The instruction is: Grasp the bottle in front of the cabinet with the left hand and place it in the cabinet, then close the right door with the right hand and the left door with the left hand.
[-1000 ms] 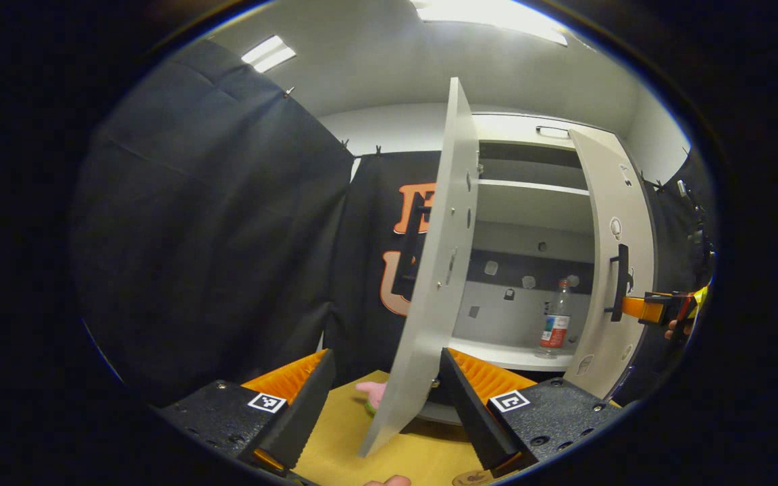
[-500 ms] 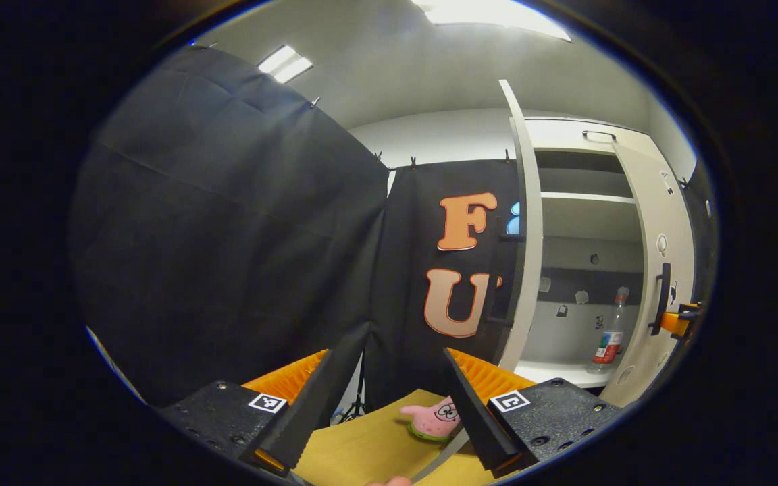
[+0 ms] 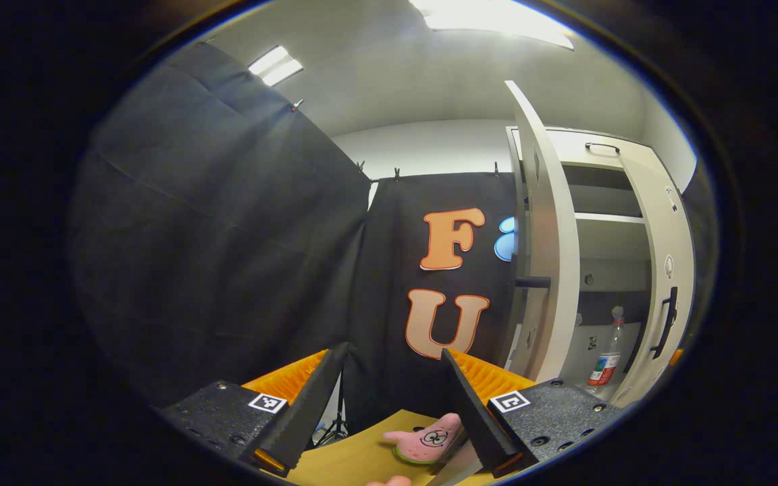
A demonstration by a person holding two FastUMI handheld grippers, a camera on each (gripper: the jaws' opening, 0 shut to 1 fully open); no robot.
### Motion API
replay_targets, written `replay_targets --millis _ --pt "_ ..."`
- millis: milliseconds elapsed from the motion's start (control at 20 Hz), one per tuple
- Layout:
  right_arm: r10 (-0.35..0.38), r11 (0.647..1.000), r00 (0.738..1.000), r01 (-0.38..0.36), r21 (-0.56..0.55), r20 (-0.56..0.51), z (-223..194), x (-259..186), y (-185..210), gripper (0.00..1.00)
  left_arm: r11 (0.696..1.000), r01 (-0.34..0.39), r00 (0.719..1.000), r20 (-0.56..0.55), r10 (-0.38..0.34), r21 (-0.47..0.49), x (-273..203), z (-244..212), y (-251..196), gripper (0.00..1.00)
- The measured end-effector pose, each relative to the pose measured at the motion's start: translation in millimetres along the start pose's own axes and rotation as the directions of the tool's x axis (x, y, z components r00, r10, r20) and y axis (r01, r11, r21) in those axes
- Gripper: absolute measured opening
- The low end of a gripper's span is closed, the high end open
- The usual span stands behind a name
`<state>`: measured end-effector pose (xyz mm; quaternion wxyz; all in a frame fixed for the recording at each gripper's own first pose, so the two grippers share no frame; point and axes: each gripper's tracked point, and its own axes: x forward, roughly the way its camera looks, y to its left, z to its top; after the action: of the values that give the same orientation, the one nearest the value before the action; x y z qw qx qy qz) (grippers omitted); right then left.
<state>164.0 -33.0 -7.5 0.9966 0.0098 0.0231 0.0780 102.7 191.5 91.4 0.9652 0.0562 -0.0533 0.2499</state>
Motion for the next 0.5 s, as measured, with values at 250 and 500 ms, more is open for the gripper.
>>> replay_targets --millis 250,500 --pt "0.004 1.0 1.0 -0.004 0.015 -0.019 -9 -27 -6 0.95 0.991 0.102 0.995 -0.007 -0.102 0.086 4 2 -28 0.89" --pt "-0.017 1.0 0.999 0.018 0.016 -0.031 -14 -47 -31 0.96 0.986 0.165 0.986 -0.03 -0.165 0.015 -18 -3 -60 0.89"
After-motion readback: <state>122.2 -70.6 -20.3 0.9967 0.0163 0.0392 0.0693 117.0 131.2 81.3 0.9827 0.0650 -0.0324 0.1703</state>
